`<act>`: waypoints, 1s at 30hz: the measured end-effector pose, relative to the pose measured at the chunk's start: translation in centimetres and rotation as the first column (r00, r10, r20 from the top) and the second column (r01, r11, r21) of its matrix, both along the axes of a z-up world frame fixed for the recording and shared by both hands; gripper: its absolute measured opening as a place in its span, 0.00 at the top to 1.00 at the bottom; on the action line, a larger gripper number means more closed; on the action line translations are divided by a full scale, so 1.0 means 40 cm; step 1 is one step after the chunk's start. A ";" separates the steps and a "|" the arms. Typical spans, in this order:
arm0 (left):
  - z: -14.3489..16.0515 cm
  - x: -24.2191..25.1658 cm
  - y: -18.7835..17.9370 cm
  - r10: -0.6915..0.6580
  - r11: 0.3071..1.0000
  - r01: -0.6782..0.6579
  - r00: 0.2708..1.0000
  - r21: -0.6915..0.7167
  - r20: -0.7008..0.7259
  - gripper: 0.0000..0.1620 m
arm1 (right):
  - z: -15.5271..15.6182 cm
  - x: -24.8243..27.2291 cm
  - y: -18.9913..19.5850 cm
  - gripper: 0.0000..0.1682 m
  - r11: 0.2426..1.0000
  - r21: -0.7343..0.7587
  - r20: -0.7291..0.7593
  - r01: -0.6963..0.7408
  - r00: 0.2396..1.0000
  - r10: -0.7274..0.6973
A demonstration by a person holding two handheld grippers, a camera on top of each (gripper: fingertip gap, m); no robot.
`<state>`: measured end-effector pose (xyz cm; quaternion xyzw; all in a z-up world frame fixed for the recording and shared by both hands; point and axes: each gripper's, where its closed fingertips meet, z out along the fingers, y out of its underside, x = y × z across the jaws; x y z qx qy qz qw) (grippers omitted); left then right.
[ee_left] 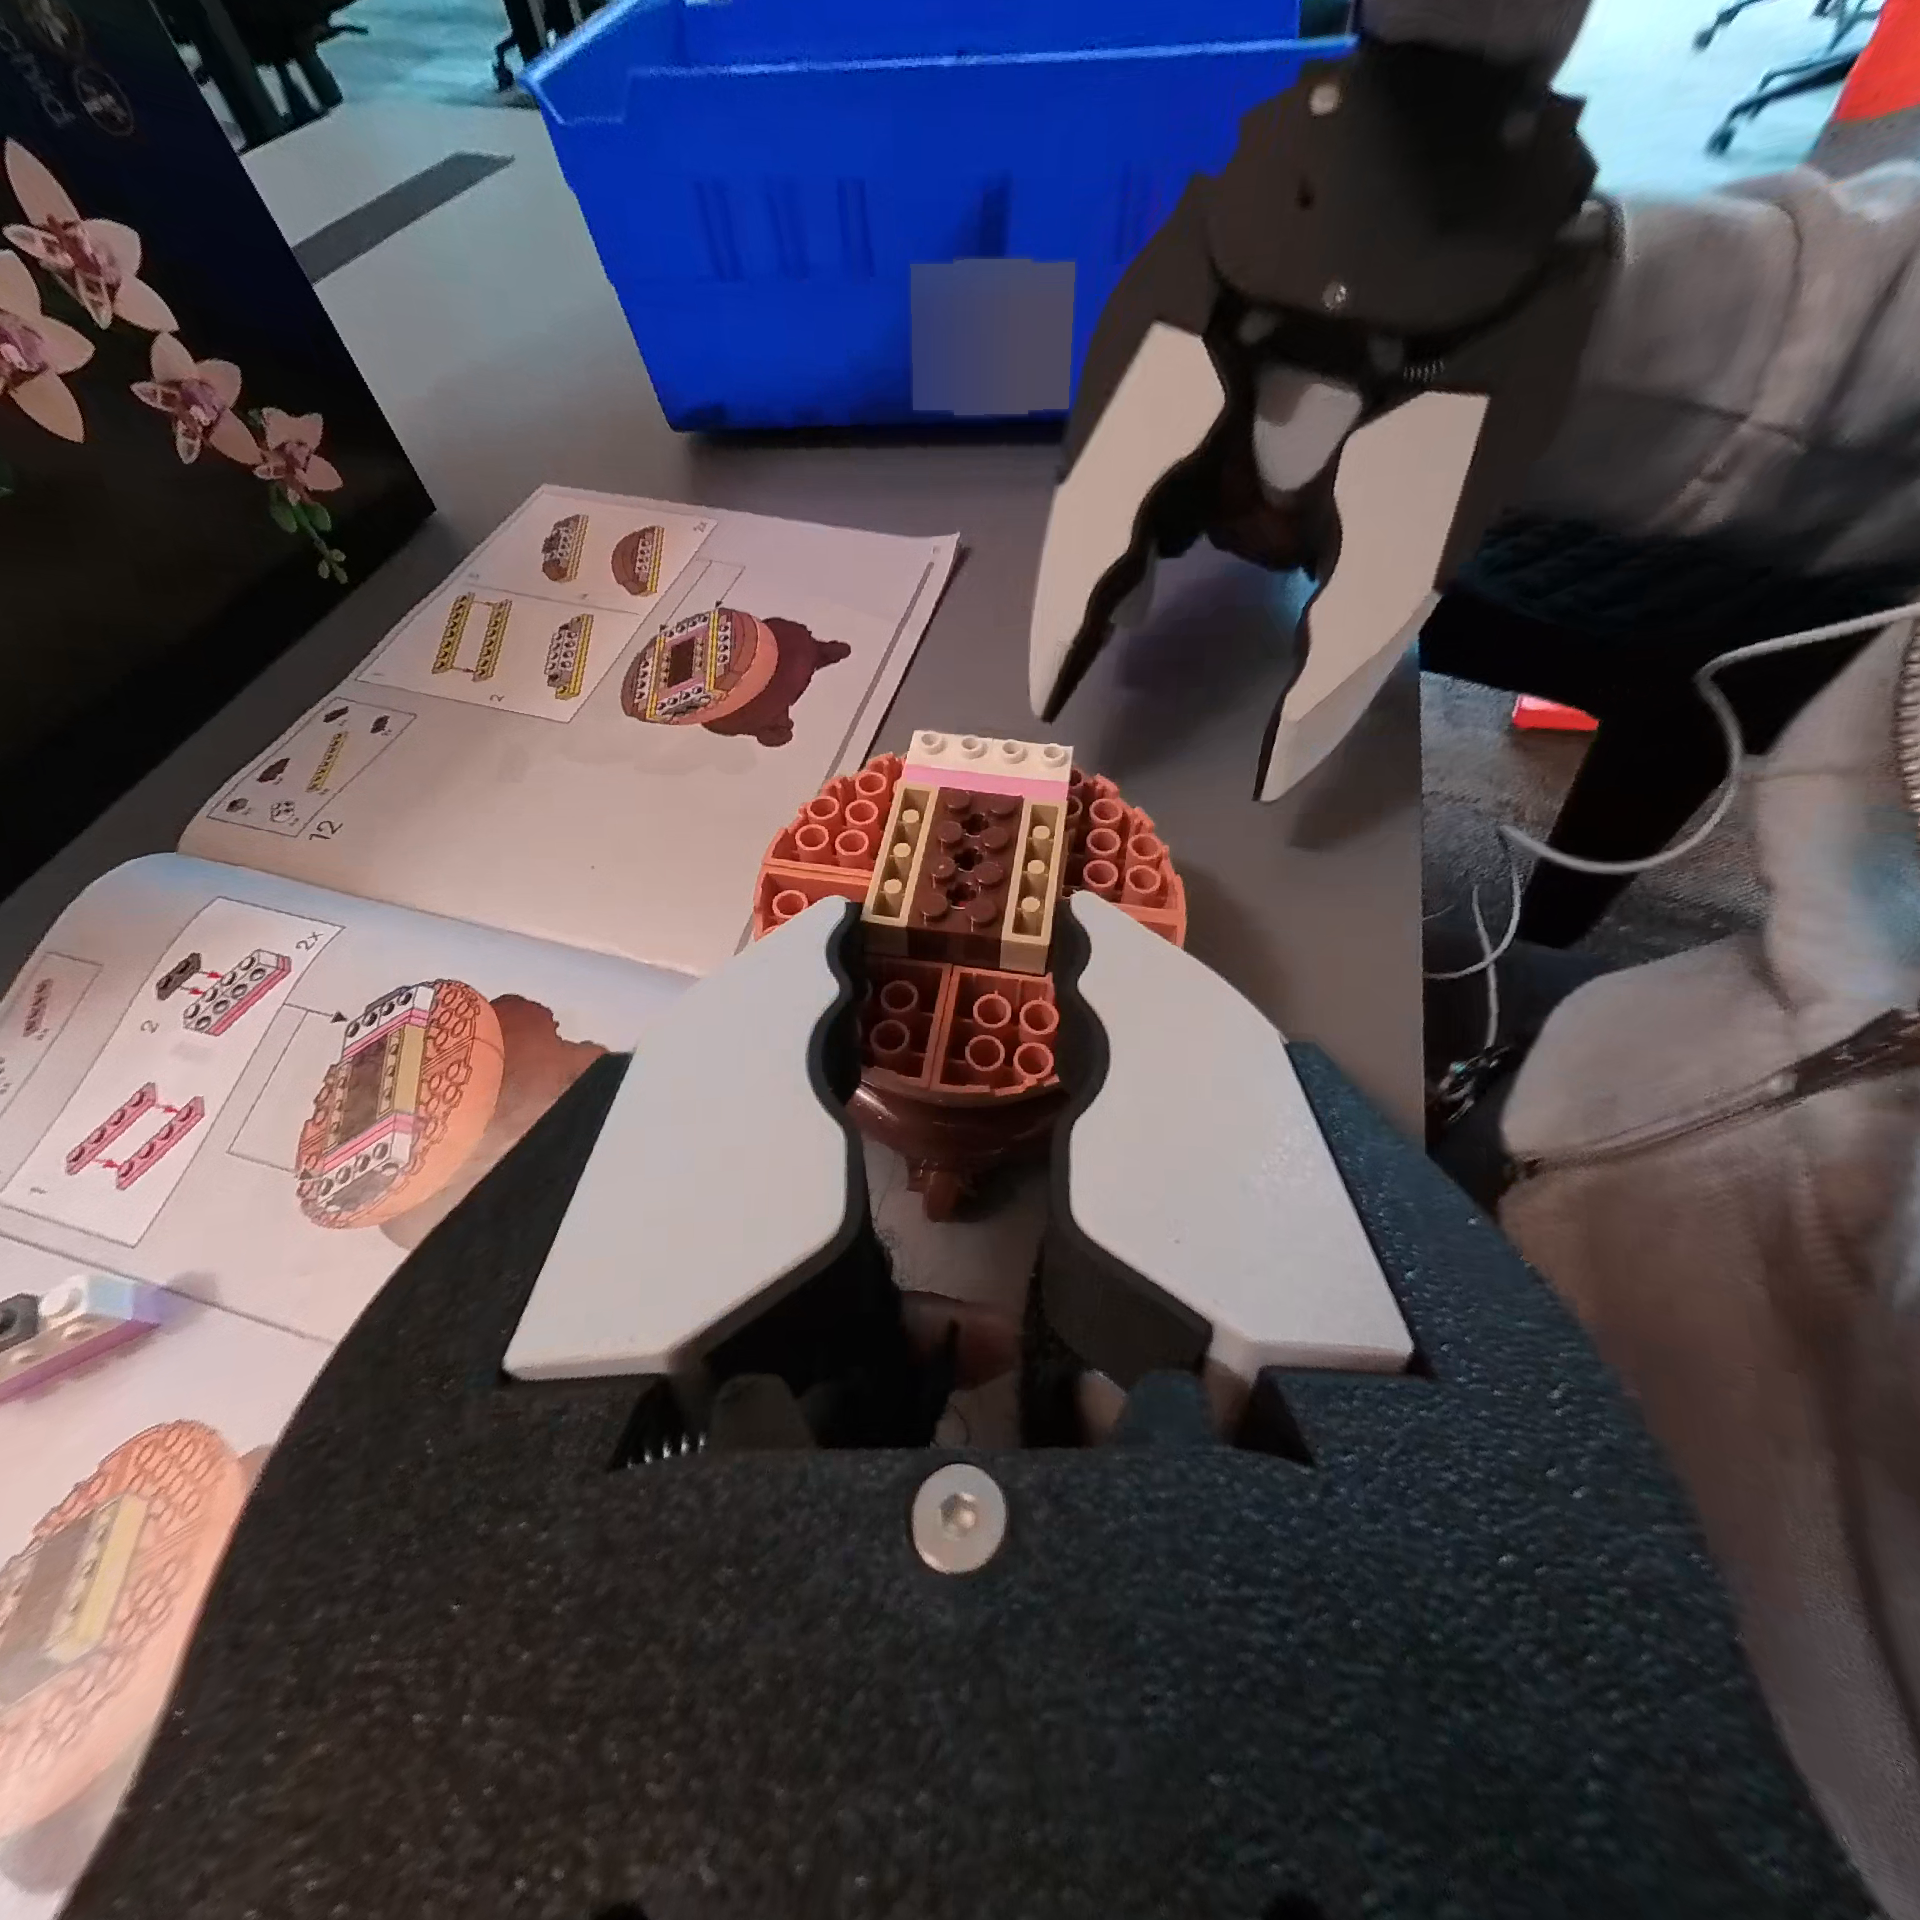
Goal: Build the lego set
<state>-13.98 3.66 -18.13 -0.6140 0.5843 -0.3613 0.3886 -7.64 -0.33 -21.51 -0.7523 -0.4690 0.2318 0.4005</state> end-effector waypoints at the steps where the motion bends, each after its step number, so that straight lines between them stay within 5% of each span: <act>1: 0.000 -0.002 0.000 0.004 1.000 -0.004 1.000 0.000 -0.007 0.79 | 0.001 0.002 0.000 0.68 1.000 0.025 -0.010 0.012 1.000 -0.012; 13: -0.001 -0.008 0.004 0.034 0.999 -0.034 0.999 -0.022 -0.015 0.79 | 0.021 -0.003 0.052 0.93 0.996 0.092 -0.031 0.013 0.999 -0.010; 18: -0.001 -0.009 0.004 0.029 0.999 -0.029 1.000 -0.030 -0.004 0.80 | 0.032 -0.048 0.068 0.94 0.996 0.063 -0.076 -0.069 0.994 0.074; 24: 0.000 -0.009 0.004 0.034 0.999 -0.033 0.999 -0.033 0.018 0.80 | 0.157 -0.084 0.086 0.94 0.975 0.203 -0.240 -0.090 0.961 0.138; 30: 0.000 -0.009 0.005 0.031 0.999 -0.030 0.999 -0.035 0.030 0.80 | 0.112 -0.125 0.107 0.95 0.986 0.067 -0.193 -0.149 0.968 0.160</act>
